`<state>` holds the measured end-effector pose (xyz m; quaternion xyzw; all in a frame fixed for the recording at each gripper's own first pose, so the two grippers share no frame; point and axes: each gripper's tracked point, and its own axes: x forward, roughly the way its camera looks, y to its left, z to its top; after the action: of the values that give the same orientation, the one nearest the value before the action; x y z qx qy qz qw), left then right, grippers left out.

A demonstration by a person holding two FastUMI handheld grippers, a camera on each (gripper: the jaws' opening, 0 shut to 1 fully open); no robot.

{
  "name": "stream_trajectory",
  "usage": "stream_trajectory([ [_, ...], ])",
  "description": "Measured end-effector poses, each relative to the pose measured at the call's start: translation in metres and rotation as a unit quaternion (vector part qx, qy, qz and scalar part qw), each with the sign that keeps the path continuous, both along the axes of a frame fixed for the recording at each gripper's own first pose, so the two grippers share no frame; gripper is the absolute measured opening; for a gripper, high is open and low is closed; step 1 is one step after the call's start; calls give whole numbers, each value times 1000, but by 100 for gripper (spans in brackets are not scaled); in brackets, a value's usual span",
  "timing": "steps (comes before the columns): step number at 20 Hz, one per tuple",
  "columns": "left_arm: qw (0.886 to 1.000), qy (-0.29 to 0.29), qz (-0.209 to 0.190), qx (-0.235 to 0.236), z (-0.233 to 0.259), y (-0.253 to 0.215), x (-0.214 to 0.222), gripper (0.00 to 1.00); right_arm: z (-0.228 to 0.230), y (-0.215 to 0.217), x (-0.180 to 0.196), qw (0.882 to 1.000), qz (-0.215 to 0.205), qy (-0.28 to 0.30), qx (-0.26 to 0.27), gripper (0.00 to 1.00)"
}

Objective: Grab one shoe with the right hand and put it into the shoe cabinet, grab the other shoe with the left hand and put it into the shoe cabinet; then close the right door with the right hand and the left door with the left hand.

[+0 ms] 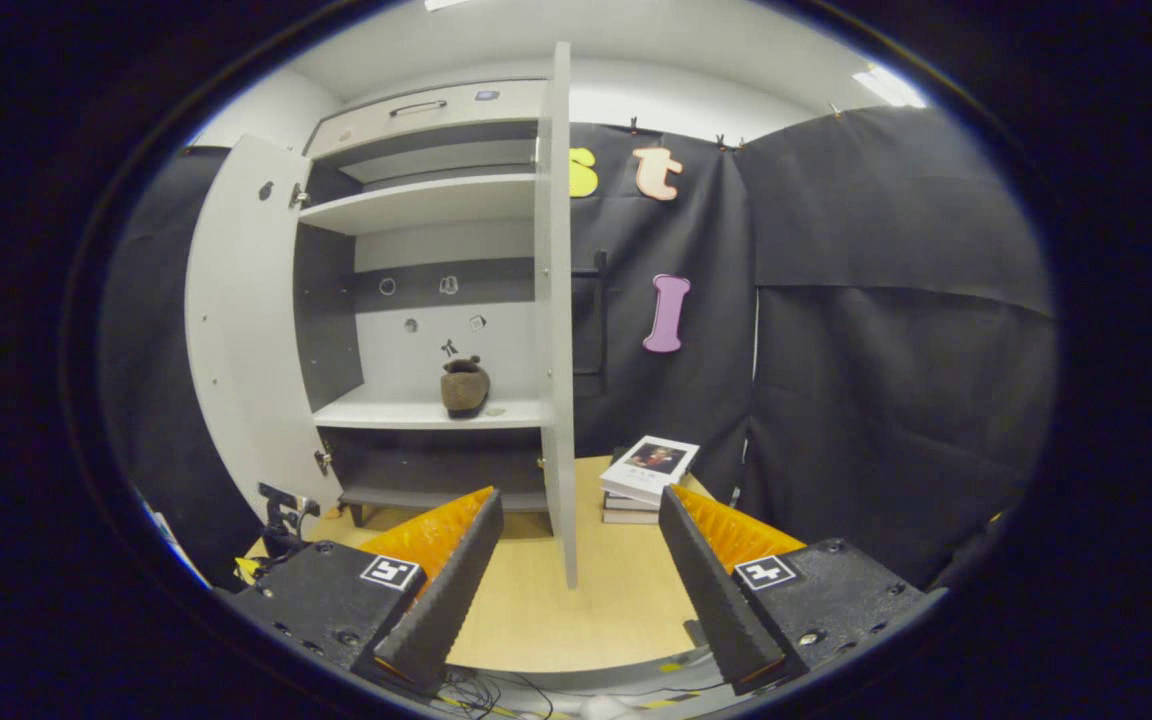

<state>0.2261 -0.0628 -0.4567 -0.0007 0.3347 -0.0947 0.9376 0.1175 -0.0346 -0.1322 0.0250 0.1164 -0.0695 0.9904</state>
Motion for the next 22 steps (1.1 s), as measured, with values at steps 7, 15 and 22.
stream_trajectory([
  [7, 1000, 16, -8, 6, -51, 1, 60, 97, -19, 18, 15, 999, -20, 30, 12, 99],
  [15, 997, 45, -21, -58, -74, -27, 87, 64, -19, 7, 28, 999, -39, 36, 7, 99],
  [22, 999, 28, 29, 26, -66, 12, 98, 2, -17, 15, 36, 999, -30, 34, 4, 99],
])
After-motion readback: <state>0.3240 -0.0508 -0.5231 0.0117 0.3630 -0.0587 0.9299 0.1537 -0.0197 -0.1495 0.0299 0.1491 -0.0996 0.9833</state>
